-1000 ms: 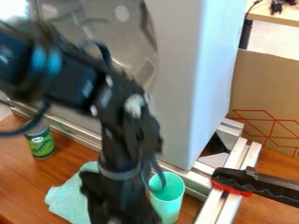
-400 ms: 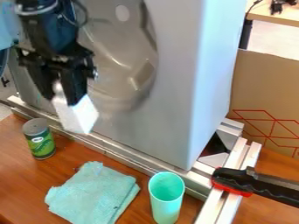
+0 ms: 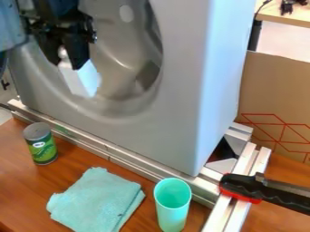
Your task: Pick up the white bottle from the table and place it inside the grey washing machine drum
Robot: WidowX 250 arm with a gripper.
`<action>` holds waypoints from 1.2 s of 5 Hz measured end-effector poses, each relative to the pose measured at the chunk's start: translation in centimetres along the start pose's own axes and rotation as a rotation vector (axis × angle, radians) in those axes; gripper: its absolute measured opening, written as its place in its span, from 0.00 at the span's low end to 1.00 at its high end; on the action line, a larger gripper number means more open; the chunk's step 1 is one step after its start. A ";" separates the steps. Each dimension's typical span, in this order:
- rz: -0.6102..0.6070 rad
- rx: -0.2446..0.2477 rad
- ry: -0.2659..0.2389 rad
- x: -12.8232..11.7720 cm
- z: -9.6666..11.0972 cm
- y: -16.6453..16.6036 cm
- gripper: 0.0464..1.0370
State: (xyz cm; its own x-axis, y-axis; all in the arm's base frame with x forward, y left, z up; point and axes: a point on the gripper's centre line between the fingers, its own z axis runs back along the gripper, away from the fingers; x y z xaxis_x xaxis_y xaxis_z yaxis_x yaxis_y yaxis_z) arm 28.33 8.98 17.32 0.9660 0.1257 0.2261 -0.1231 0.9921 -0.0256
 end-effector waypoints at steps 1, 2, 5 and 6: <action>-0.018 0.026 -0.041 2.1 -0.2 0.7 0.53; -0.043 0.061 -0.022 3.2 -1.9 1.6 0.53; -0.139 0.122 -0.034 4.7 -5.2 -0.2 0.53; -0.163 0.097 -0.069 5.3 -5.7 -0.7 0.53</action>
State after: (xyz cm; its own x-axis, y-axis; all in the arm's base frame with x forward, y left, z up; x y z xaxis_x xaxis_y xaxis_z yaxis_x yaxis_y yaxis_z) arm 34.88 8.93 12.99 0.9573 -0.0406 0.2863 0.0091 0.9938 0.1105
